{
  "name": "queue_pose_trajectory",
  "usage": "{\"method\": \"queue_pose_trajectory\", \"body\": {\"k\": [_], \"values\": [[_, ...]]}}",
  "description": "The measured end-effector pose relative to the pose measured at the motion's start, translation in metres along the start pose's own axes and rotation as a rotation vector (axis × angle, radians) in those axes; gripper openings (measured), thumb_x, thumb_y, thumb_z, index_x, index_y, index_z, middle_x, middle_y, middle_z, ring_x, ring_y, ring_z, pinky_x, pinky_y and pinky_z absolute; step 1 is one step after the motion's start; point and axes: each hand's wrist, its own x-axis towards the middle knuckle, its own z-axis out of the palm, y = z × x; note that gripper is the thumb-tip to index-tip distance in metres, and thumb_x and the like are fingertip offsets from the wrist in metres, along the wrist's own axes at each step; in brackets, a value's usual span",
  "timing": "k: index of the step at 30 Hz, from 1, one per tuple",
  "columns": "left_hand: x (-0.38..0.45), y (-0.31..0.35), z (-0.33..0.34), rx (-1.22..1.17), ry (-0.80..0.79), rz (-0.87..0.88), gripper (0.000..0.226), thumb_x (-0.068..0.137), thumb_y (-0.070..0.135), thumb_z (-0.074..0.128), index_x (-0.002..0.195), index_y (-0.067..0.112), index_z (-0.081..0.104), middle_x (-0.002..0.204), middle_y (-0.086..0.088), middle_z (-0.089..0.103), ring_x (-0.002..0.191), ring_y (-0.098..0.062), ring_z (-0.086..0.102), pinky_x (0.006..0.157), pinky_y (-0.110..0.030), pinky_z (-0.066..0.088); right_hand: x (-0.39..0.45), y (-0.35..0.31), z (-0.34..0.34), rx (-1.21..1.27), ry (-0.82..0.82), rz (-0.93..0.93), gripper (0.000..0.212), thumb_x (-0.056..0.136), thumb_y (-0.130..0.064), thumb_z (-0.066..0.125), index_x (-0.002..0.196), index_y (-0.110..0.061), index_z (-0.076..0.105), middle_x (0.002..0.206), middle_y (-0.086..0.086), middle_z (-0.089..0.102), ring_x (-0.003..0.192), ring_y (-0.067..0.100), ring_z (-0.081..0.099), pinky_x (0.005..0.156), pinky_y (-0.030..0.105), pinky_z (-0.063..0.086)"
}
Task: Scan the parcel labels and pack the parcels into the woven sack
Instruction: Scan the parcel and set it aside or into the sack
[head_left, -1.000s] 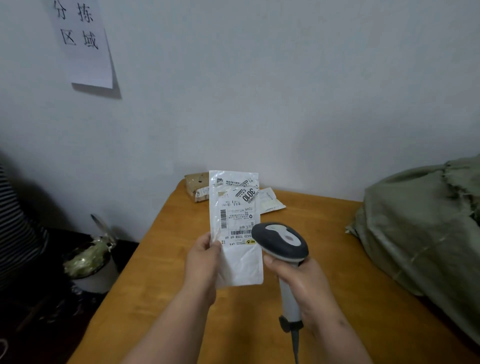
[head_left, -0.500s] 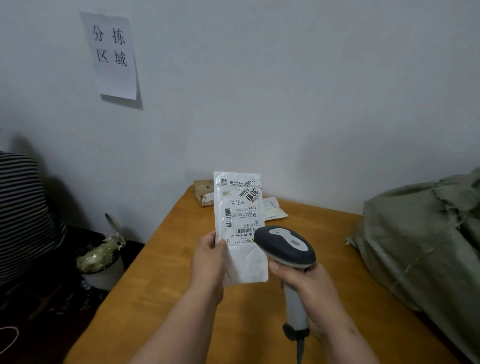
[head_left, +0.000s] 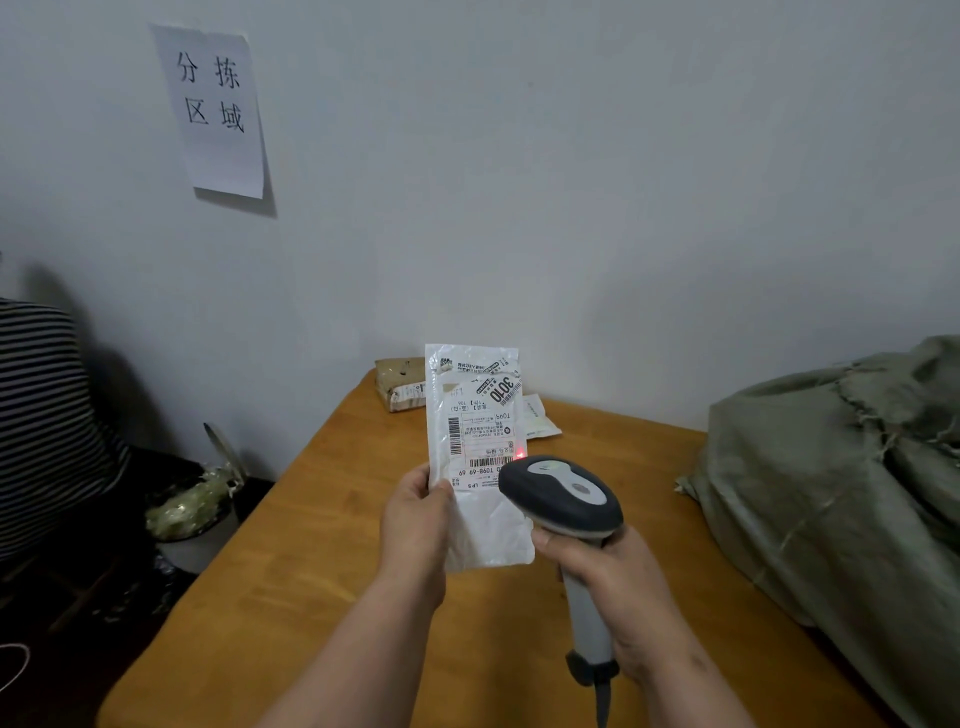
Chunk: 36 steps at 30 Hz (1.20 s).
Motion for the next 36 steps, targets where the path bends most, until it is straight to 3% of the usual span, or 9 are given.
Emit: {"method": "queue_pose_trajectory", "body": {"k": [2,5,9,14,19,24,28,33,36], "values": [[0.001,0.0,0.003,-0.011,-0.002,-0.005,0.024,0.101,0.008,0.05,0.103,0.022,0.069,0.081,0.01,0.076,0.066,-0.006,0.072,0.051,-0.02,0.053,0.001,0.001,-0.002,0.003,0.002,0.014,0.05,0.077,-0.022,0.084,0.084,-0.068,0.066,0.09,-0.026,0.074,0.091,0.004,0.066,0.077,0.028,0.05],[0.001,0.0,0.005,-0.014,-0.005,-0.013,0.025,0.101,0.009,0.05,0.101,0.024,0.069,0.082,0.01,0.077,0.068,-0.007,0.073,0.054,-0.022,0.054,0.003,0.001,-0.004,0.018,-0.001,0.02,0.047,0.075,-0.023,0.086,0.086,-0.064,0.069,0.091,-0.024,0.075,0.085,-0.004,0.067,0.074,0.027,0.049],[0.003,-0.001,0.007,-0.007,-0.012,-0.021,0.027,0.101,0.01,0.05,0.096,0.027,0.07,0.083,0.011,0.077,0.07,-0.008,0.073,0.058,-0.026,0.055,0.006,0.0,-0.004,0.023,-0.007,0.042,0.041,0.059,-0.038,0.082,0.094,-0.057,0.071,0.094,-0.017,0.077,0.083,-0.001,0.068,0.073,0.026,0.047],[0.003,0.0,0.007,-0.01,-0.012,-0.017,0.027,0.101,0.008,0.05,0.096,0.025,0.071,0.082,0.01,0.077,0.069,-0.008,0.073,0.053,-0.023,0.055,0.008,0.003,-0.005,0.019,-0.012,0.064,0.041,0.058,-0.039,0.082,0.096,-0.052,0.073,0.095,-0.015,0.077,0.092,0.007,0.068,0.075,0.027,0.048],[0.002,0.0,0.008,-0.004,-0.019,-0.027,0.028,0.102,0.009,0.049,0.096,0.026,0.07,0.084,0.008,0.077,0.072,-0.01,0.074,0.057,-0.026,0.056,0.009,0.008,-0.007,0.025,-0.008,0.099,0.052,0.057,-0.039,0.082,0.108,-0.037,0.073,0.099,-0.016,0.077,0.103,0.011,0.066,0.081,0.031,0.051],[-0.001,-0.001,0.011,0.013,-0.013,-0.024,0.029,0.101,0.009,0.05,0.093,0.027,0.07,0.085,0.008,0.077,0.074,-0.011,0.074,0.06,-0.027,0.057,0.008,0.009,-0.011,0.017,-0.026,0.074,0.045,0.061,-0.037,0.083,0.105,-0.04,0.075,0.101,-0.015,0.077,0.1,0.006,0.068,0.083,0.032,0.051],[-0.007,-0.002,0.016,0.032,-0.023,-0.024,0.029,0.102,0.01,0.049,0.092,0.027,0.07,0.083,0.011,0.077,0.073,-0.01,0.074,0.058,-0.027,0.056,0.006,0.01,-0.019,0.012,-0.034,0.044,0.04,0.076,-0.024,0.085,0.095,-0.056,0.072,0.098,-0.018,0.076,0.09,-0.005,0.067,0.082,0.03,0.05],[-0.02,-0.008,0.029,0.06,-0.023,-0.018,0.027,0.102,0.011,0.049,0.095,0.027,0.07,0.082,0.011,0.076,0.07,-0.009,0.073,0.054,-0.026,0.055,0.001,0.013,-0.037,0.017,-0.024,0.062,0.039,0.06,-0.038,0.081,0.095,-0.053,0.073,0.091,-0.017,0.076,0.097,0.008,0.066,0.08,0.028,0.05],[-0.03,-0.013,0.042,0.087,-0.022,-0.022,0.027,0.102,0.012,0.049,0.098,0.027,0.071,0.088,0.004,0.077,0.079,-0.018,0.074,0.067,-0.036,0.059,-0.004,0.014,-0.052,0.021,-0.011,0.072,0.036,0.059,-0.037,0.08,0.092,-0.051,0.074,0.094,-0.017,0.076,0.099,0.008,0.066,0.083,0.028,0.051]]}}
